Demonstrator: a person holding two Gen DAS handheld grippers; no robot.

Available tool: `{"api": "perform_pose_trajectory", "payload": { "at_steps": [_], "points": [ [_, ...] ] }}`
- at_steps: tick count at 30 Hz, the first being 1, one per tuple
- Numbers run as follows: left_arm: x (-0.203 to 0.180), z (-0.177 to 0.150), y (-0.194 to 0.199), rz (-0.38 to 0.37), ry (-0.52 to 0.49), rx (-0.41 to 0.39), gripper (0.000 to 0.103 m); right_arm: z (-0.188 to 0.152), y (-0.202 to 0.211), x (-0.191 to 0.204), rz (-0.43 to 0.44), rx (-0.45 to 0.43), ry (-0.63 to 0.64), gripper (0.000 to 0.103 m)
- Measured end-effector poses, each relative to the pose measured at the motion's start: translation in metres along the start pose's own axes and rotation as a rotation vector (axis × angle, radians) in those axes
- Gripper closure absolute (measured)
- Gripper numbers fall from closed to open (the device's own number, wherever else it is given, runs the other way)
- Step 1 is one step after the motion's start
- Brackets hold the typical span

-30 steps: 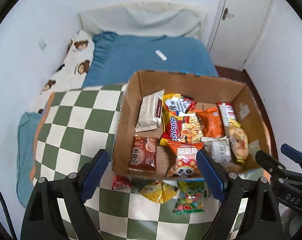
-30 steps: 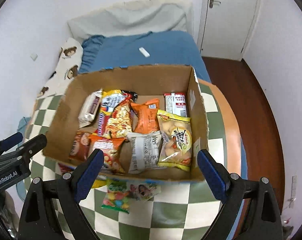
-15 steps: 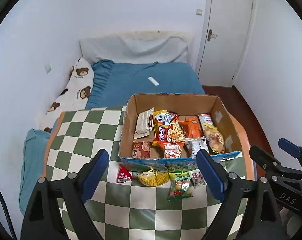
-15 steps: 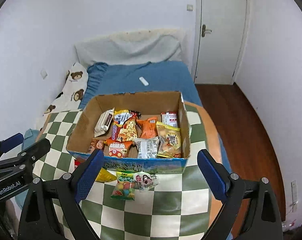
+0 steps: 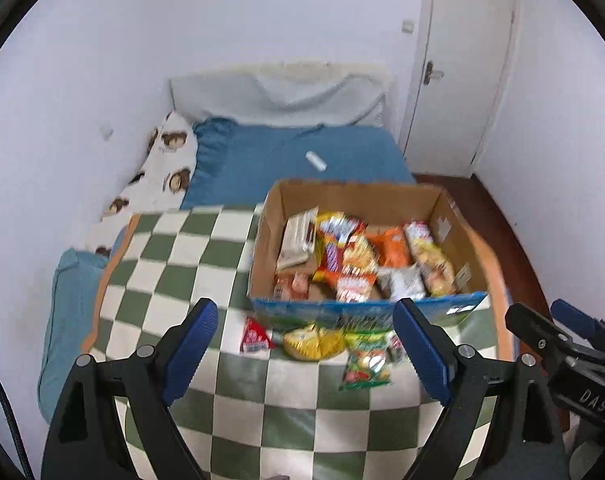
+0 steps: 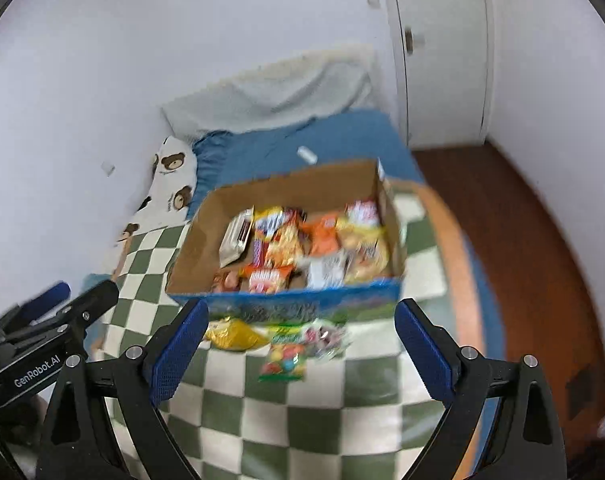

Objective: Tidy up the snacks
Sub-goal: 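Grasp the yellow Haidilao packet with the left tool while the right tool grasps the green bubble gum bag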

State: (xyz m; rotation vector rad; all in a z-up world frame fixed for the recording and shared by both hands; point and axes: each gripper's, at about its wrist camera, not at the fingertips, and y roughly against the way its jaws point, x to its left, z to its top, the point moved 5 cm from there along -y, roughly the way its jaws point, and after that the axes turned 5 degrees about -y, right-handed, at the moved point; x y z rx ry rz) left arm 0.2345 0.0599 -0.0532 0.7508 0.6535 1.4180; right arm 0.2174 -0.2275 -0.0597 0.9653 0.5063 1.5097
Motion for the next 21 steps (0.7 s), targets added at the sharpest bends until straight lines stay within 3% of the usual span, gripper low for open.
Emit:
{"api": "perform_pose_trajectory", "payload": {
  "at_steps": [2,3,8,13,16,21],
  "points": [
    [0.003,-0.012,-0.019,0.01,-0.004,0.054,0.013,-0.013,-0.028,-0.009,0.011,0.066,-0.02,0.035],
    [0.006,-0.021,-0.031,0.019,-0.006,0.087,0.013,-0.019,-0.042,-0.012,0.018,0.098,-0.032,0.038],
    [0.022,-0.06,-0.083,0.072,-0.004,0.223,0.013,-0.053,-0.115,-0.019,0.018,0.219,-0.064,0.038],
    [0.022,-0.082,-0.132,0.05,-0.017,0.318,0.013,-0.079,-0.173,-0.018,0.013,0.295,-0.09,0.038],
    [0.002,-0.083,-0.152,0.048,-0.159,0.308,0.013,-0.085,-0.187,-0.022,0.005,0.326,-0.101,0.038],
    [-0.042,-0.087,-0.176,0.064,-0.525,0.254,0.013,-0.086,-0.195,-0.04,-0.031,0.341,-0.126,0.038]
  ]
}}
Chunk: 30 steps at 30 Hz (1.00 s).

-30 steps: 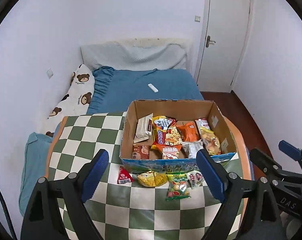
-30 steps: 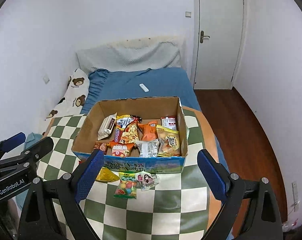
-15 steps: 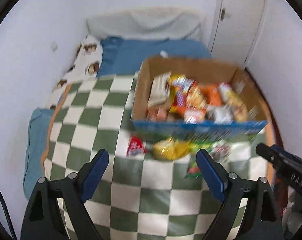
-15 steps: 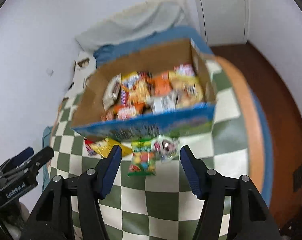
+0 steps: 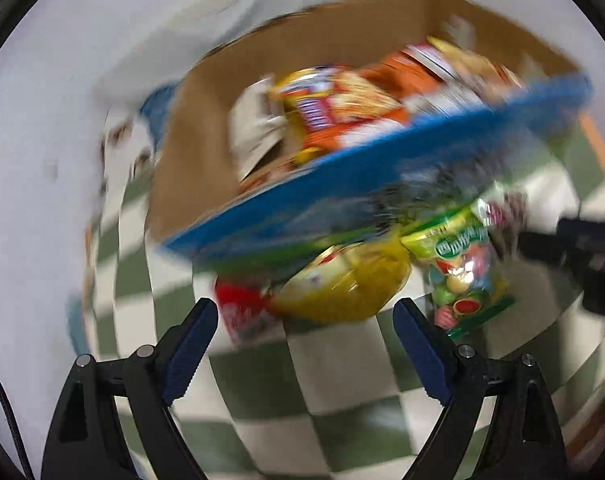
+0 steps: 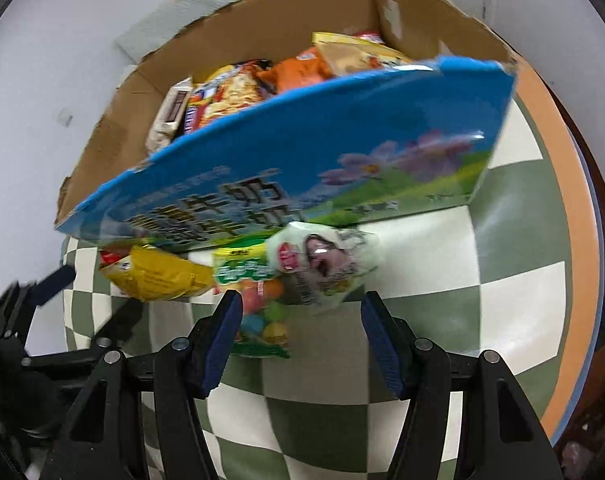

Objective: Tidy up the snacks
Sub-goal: 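Grasp the yellow Haidilao packet with the left tool while the right tool grasps the green bubble gum bag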

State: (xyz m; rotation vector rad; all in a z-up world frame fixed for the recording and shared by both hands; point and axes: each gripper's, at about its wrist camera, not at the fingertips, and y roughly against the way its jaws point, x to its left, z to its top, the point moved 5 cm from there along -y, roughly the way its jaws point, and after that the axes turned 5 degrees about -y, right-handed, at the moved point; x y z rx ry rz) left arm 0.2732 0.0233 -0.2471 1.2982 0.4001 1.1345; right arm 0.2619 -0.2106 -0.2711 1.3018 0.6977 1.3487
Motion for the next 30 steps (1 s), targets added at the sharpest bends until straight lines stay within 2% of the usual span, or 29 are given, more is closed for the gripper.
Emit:
{"api": "perform_pose_trajectory", "payload": {
  "at_steps": [3,4,5,7,10,12,15,17,18,20,21,23,25,27,30],
  "points": [
    [-0.03,0.009,-0.012,0.031,-0.225,-0.027,0.013,0.001,-0.002,-0.005,-0.014,0.008,-0.011,0.038],
    [-0.036,0.009,-0.016,0.038,-0.268,-0.021,0.015,0.0,-0.002,-0.006,-0.015,0.011,-0.014,0.038],
    [-0.041,0.009,-0.02,0.034,-0.298,-0.016,0.02,-0.001,-0.004,-0.007,-0.019,0.013,-0.014,0.038],
    [-0.049,0.008,-0.026,0.019,-0.339,-0.012,0.052,-0.003,-0.006,-0.009,-0.036,0.018,-0.015,0.038],
    [-0.045,0.005,-0.03,0.011,-0.324,0.002,0.055,-0.008,-0.006,-0.015,-0.022,0.028,-0.033,0.038],
    [-0.033,0.001,-0.024,-0.054,-0.22,0.022,0.056,-0.01,-0.005,-0.013,-0.011,0.03,-0.028,0.038],
    [-0.006,-0.011,-0.012,-0.206,0.019,0.076,0.056,-0.015,-0.003,-0.005,0.013,0.033,-0.011,0.038],
    [0.015,-0.029,-0.009,-0.347,0.238,0.146,0.056,-0.017,-0.005,0.005,0.036,0.042,0.005,0.038],
    [0.026,-0.044,-0.01,-0.445,0.373,0.193,0.056,-0.017,-0.009,0.013,0.045,0.05,0.019,0.038],
    [0.04,-0.07,-0.018,-0.573,0.557,0.254,0.056,-0.017,-0.018,0.028,0.049,0.069,0.042,0.038],
    [0.046,-0.084,-0.025,-0.594,0.62,0.274,0.056,-0.016,-0.027,0.037,0.04,0.081,0.059,0.038],
    [0.059,-0.105,-0.038,-0.583,0.717,0.299,0.056,-0.011,-0.04,0.047,0.018,0.092,0.082,0.038],
    [0.072,-0.122,-0.054,-0.58,0.795,0.332,0.056,-0.011,-0.062,0.056,-0.038,0.13,0.122,0.038],
    [0.079,-0.133,-0.062,-0.561,0.824,0.35,0.055,-0.012,-0.079,0.063,-0.074,0.158,0.145,0.038],
    [0.09,-0.133,-0.055,-0.55,0.83,0.31,0.054,-0.016,-0.082,0.071,-0.102,0.139,0.198,0.045]
  ]
}}
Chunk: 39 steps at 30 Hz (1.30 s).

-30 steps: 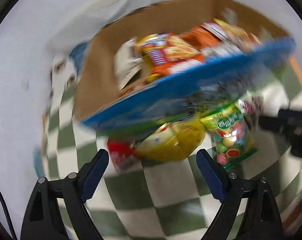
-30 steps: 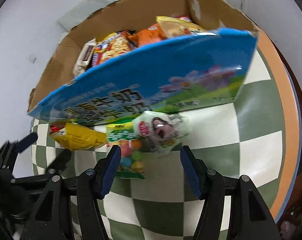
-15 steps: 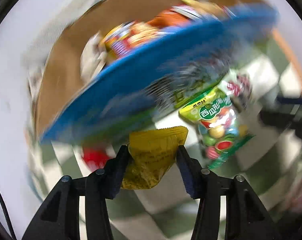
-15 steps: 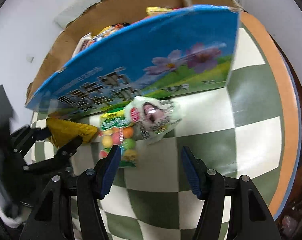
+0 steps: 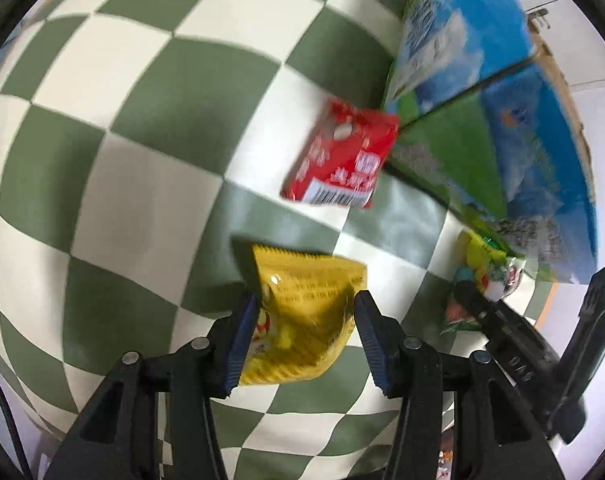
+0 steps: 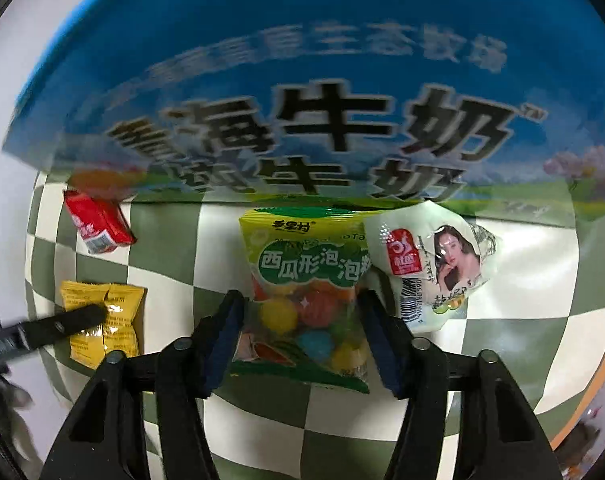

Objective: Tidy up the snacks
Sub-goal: 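Grasp the yellow Haidilao packet with the left tool while the right tool grasps the green bubble gum bag, then carry both packets into the box and open both tools to release them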

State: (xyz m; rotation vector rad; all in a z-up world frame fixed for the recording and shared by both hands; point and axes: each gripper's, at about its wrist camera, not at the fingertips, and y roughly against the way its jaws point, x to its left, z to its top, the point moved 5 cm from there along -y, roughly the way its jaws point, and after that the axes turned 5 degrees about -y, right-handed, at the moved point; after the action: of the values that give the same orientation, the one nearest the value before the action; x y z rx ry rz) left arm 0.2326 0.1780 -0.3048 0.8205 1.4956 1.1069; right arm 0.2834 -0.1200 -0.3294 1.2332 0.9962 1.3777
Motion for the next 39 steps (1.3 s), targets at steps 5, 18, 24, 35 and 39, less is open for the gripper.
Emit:
{"api": "perform_pose_trajectory", "payload": {
  "at_steps": [5,18,24,35,39],
  "points": [
    [-0.017,-0.002,0.03,0.061,-0.094,-0.06,0.047,-0.028,0.002,0.006,0.014,0.042,0.052,0.047],
    [-0.059,-0.019,-0.06,0.385,-0.343,0.083,0.041,-0.075,-0.006,-0.001,-0.007,0.059,0.022,0.047],
    [-0.045,-0.033,-0.052,0.32,-0.311,0.057,0.05,-0.081,-0.011,-0.002,0.002,0.053,0.0,0.047],
    [-0.04,-0.104,-0.076,0.24,-0.245,0.151,0.052,-0.131,-0.03,-0.012,0.068,0.173,-0.036,0.047],
    [-0.047,-0.1,-0.089,0.251,-0.246,0.154,0.052,-0.131,-0.032,-0.011,0.059,0.179,-0.041,0.046]
  ]
}}
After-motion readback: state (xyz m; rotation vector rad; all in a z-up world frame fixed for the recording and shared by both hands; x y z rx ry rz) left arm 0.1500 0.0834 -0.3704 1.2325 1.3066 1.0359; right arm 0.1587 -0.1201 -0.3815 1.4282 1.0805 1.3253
